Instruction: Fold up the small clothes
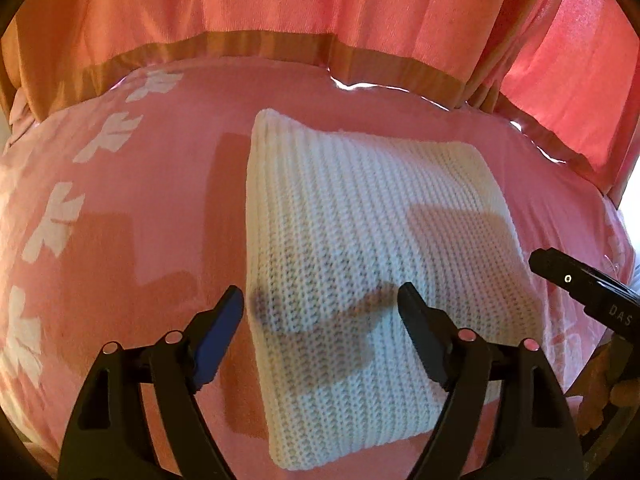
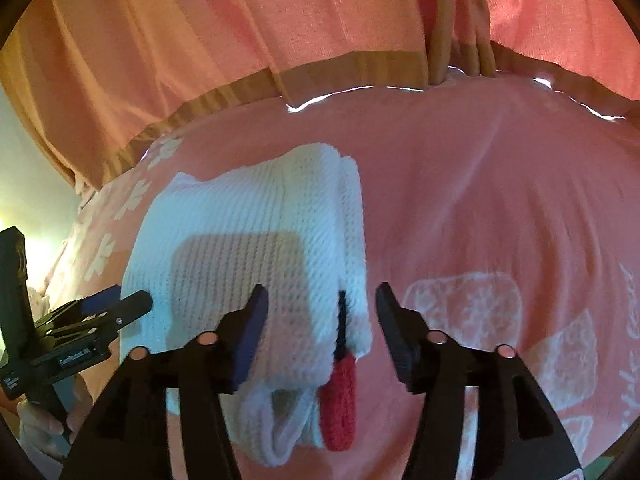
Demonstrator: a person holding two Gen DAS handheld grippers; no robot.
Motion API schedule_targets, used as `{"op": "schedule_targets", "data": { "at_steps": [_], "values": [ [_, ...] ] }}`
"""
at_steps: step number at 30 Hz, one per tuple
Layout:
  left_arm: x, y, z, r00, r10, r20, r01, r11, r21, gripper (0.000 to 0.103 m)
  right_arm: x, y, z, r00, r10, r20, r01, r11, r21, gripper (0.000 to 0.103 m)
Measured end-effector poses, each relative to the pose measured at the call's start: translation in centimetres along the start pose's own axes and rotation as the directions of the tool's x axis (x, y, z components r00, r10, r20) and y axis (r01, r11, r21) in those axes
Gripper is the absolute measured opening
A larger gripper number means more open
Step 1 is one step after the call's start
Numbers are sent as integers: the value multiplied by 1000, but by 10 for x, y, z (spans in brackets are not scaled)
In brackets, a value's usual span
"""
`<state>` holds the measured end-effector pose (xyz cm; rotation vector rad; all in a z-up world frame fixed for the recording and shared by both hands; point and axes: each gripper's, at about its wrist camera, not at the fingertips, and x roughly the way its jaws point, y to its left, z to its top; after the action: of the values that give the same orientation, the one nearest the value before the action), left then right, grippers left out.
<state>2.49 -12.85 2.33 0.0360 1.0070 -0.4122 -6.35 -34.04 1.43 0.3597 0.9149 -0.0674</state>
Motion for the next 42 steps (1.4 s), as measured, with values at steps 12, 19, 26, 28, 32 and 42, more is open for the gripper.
{"op": "schedule_targets", "data": {
  "at_steps": [12, 19, 26, 28, 32, 42],
  "values": [
    [41, 48, 37, 971, -233, -50, 211, 940, -270, 94, 60, -24, 15, 976, 144, -161, -129, 987, 98, 74],
    [76, 64, 29, 947, -316, -61, 275, 893, -357, 98, 83, -30, 17, 943, 251, -221, -213, 960, 180, 77],
    [81, 54, 35, 957, -284, -54, 255, 918, -305, 98, 97, -30, 23, 924, 310, -226, -260, 939, 225, 86],
    [82, 51, 37, 962, -266, -62, 238, 927, -289, 98, 98, -29, 24, 927, 302, -222, -256, 942, 215, 86],
    [82, 45, 39, 968, -239, -73, 211, 938, -274, 98, 98, -26, 25, 937, 282, -205, -244, 951, 192, 77],
    [88, 29, 44, 973, -209, -98, 180, 952, -247, 98, 99, -31, 25, 937, 293, -192, -253, 944, 211, 73]
  ]
}}
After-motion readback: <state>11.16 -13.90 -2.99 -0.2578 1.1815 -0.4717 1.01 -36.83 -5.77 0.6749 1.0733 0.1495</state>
